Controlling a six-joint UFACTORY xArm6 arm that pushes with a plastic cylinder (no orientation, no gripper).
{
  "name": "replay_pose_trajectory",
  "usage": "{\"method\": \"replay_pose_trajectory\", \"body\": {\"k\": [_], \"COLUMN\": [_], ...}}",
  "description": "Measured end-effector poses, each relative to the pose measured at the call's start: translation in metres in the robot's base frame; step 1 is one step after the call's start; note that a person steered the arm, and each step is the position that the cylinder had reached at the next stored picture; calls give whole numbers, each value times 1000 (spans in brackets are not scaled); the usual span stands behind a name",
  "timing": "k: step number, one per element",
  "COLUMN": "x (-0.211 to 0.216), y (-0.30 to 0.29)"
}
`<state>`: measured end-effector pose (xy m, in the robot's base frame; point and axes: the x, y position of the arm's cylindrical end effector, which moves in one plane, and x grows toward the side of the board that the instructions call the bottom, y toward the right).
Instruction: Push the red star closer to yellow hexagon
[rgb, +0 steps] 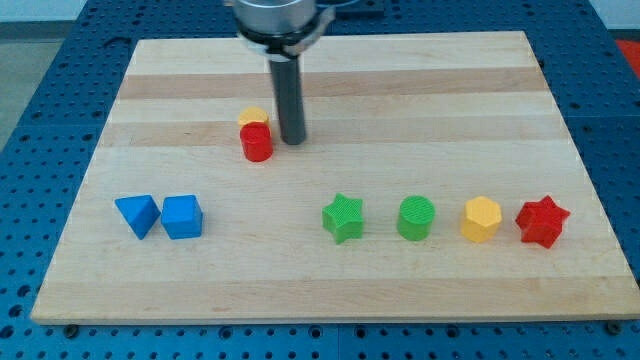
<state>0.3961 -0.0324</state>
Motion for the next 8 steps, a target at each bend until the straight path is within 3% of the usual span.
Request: {"method": "replay_pose_trajectory", "body": {"k": [3,8], "x": [-24,30], "y": [120,121]}}
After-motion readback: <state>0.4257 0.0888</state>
